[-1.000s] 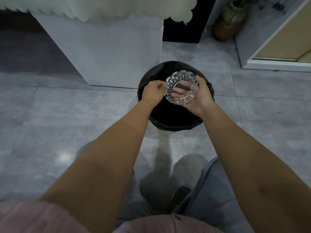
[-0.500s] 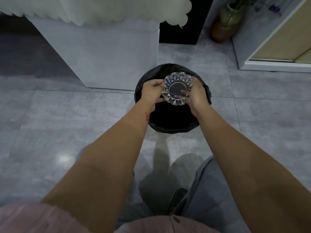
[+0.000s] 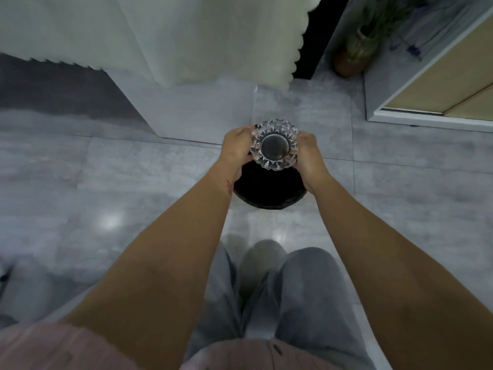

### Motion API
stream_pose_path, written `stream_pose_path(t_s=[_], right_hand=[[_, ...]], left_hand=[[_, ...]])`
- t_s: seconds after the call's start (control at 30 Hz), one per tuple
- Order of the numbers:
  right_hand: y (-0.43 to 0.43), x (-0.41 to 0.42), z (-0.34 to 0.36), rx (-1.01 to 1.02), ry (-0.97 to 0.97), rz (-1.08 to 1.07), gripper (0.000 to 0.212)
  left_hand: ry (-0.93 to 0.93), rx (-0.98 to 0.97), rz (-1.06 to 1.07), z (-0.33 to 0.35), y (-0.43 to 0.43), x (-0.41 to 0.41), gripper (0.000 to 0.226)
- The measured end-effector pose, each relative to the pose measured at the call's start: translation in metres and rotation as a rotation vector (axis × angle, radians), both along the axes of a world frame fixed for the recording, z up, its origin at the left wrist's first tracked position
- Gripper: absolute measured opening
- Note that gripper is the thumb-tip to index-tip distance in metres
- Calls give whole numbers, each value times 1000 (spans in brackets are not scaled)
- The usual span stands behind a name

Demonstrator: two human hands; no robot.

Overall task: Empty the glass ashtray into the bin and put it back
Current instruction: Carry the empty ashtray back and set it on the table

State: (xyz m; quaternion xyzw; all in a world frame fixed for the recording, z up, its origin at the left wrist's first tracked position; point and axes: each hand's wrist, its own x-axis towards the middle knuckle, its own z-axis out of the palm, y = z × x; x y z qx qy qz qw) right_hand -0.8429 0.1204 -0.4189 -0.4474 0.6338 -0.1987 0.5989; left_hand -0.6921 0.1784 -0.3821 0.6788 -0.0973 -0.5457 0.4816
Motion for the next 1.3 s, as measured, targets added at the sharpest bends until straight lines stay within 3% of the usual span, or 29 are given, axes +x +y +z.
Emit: stream_pose_path(t_s=[0.1, 0.23, 0.37, 0.53, 0.67, 0.8, 1.0, 1.2, 1.3], right_hand=[[2, -4, 50, 18, -13, 9, 48], [27, 7, 177, 51, -80, -9, 37], [41, 20, 276, 34, -125, 45, 47], [48, 54, 364, 27, -147, 91, 30], [48, 90, 392, 15, -170, 116, 20], [44, 138, 394, -22, -147, 159, 30], [36, 239, 397, -4, -182, 146, 19], [22, 336, 407, -37, -175, 152, 23], [5, 378, 401, -41, -143, 144, 38]], left_hand=[[36, -7, -8, 70, 11, 2, 37], [62, -15, -23, 171, 27, 6, 47], [61, -22, 7, 265, 44, 18, 56], [47, -51, 63, 338, 56, 46, 60], [21, -62, 81, 364, 61, 82, 63], [-1, -58, 116, 373, 64, 128, 62], [-20, -65, 107, 388, 63, 228, 61], [-44, -107, 93, 402, 50, 319, 63], [-44, -116, 101, 403, 36, 357, 63]])
